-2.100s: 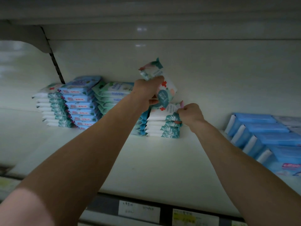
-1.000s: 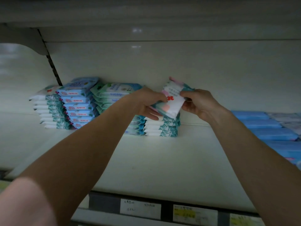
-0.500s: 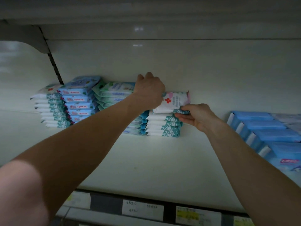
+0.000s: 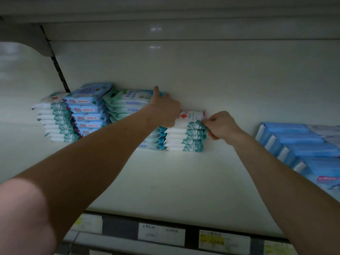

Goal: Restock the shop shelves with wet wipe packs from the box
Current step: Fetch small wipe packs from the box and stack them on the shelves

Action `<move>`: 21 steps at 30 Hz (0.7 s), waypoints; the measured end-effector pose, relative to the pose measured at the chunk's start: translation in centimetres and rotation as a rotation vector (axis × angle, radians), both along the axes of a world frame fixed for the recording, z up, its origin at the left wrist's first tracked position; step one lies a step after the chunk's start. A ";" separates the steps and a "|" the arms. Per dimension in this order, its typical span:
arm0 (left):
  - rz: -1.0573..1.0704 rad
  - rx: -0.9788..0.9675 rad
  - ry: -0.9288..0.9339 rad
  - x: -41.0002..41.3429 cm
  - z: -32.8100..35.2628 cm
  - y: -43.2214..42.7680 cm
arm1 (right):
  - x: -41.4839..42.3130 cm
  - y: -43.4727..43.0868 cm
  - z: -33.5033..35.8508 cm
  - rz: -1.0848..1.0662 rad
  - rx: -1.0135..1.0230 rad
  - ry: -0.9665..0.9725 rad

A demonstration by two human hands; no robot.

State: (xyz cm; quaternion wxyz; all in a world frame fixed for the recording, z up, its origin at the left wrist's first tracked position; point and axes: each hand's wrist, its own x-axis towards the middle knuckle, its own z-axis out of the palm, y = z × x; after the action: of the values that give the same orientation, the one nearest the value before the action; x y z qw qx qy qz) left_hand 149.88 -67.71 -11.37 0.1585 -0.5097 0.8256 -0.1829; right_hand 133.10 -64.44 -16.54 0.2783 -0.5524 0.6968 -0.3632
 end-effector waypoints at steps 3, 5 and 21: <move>0.011 -0.027 -0.026 -0.4 0.2 0.2 | 0.0 0.3 -0.5 -0.002 -0.008 0.062; -0.024 -0.030 -0.004 -0.6 0.4 0.3 | -0.1 0.7 -0.5 0.005 0.062 -0.005; -0.099 -0.094 0.124 -1.9 -2.2 0.6 | -0.2 0.4 -1.2 -0.011 -0.046 0.170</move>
State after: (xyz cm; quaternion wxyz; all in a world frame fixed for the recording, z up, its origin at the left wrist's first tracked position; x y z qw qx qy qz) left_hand 148.01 -67.12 -13.52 0.0738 -0.4854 0.8486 -0.1970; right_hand 132.86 -64.09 -17.69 0.2034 -0.5835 0.7126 -0.3323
